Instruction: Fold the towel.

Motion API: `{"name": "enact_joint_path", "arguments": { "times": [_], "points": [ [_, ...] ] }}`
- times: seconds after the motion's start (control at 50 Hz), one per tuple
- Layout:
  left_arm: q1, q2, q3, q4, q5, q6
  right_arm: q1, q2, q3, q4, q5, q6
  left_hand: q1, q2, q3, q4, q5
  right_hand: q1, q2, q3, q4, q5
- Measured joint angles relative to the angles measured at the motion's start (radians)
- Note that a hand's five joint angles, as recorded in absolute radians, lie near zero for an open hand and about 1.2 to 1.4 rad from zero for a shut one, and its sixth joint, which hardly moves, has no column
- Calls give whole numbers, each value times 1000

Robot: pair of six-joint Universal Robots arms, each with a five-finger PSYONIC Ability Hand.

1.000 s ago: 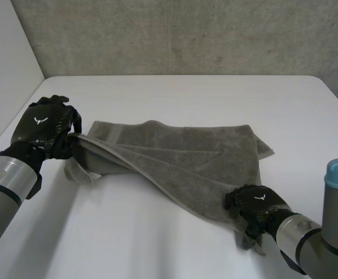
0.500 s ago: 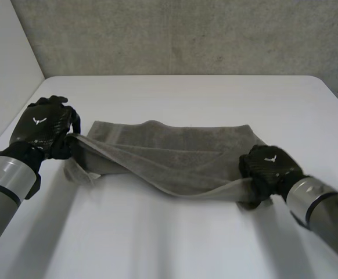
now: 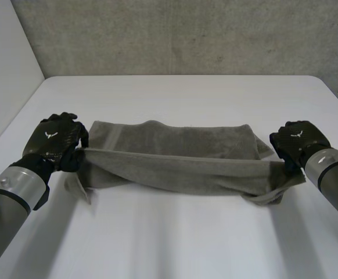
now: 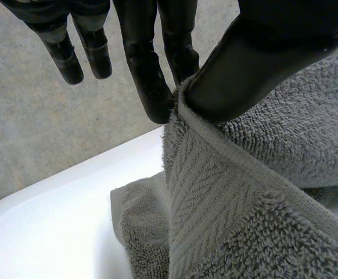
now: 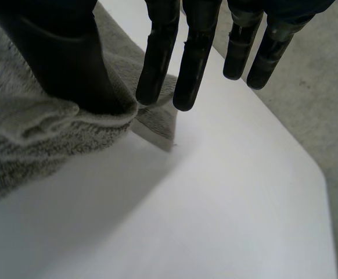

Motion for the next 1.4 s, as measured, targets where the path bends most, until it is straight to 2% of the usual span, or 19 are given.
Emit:
{"name": "enact_joint_path", "arguments": {
  "times": [0.14, 0.3, 0.34, 0.46, 0.52, 0.56, 0.62, 0.66, 0.8, 0.9, 1.0, 1.12, 1.2, 1.34, 1.4],
  "points": [
    [0, -6, 1, 2, 0, 0, 1, 28, 47, -2, -38, 159, 0, 3, 0, 0, 0, -2, 0, 0, 0, -3],
    [0, -16, 1, 6, 0, 1, -11, 70, 80, 6, -69, 191, 0, 3, 0, 0, 1, 5, 3, 0, 0, 8],
    [0, -17, 0, 6, 0, 1, -15, 74, 89, 6, -72, 189, 0, 3, 0, 0, 2, 44, 28, 0, 0, 53],
    [0, -23, -3, 12, -1, 2, -21, 61, 101, 6, -97, 183, 0, 3, 0, 0, 4, 506, 481, 0, 0, 510],
    [0, -34, -7, 25, -2, 3, -24, 37, 106, 3, -131, 183, 0, 3, 0, 0, 4, 513, 485, 0, 0, 527],
    [0, -46, -11, 38, -3, 7, -28, 11, 109, 0, -154, 185, -60, -76, 0, 0, -72, 513, 486, 0, 0, 527],
    [-1, -74, -18, 65, -7, 26, -47, -47, 115, -10, -186, 193, -280, -328, 0, 0, -310, 513, 486, 0, 0, 527],
    [-3, -104, -22, 86, -12, 61, -67, -90, 120, -17, -201, 200, -372, -415, 0, 0, -409, 513, 486, 0, 0, 527],
    [-21, -215, -20, 129, -43, 225, -107, -157, 129, -23, -222, 212, -386, -425, 0, 0, -433, 513, 487, 0, 0, 527],
    [-47, -296, -2, 159, -132, 343, -112, -158, 129, -18, -229, 212, -387, -426, 0, 0, -437, 513, 487, 0, 0, 527],
    [-74, -330, 9, 177, -214, 383, -111, -153, 130, -15, -229, 211, -387, -430, 0, 0, -438, 513, 488, 0, 0, 527],
    [-97, -322, 5, 178, -249, 388, -112, -154, 127, -13, -226, 207, -331, -377, 0, 0, -371, 513, 488, 0, 0, 527],
    [-99, -277, -5, 164, -249, 390, -114, -175, 121, 16, -224, 186, -9, -34, 0, 0, -51, 513, 488, 0, 0, 527],
    [-89, -110, -28, 85, -221, 389, -119, -221, 104, 197, -237, 41, -5, -1, 0, 0, -26, 513, 489, 0, 0, 527],
    [-82, -40, -25, 36, -178, 388, -117, -225, 81, 293, -246, -53, -5, -1, 0, 0, -24, 513, 489, 0, 0, 529]
  ]
}}
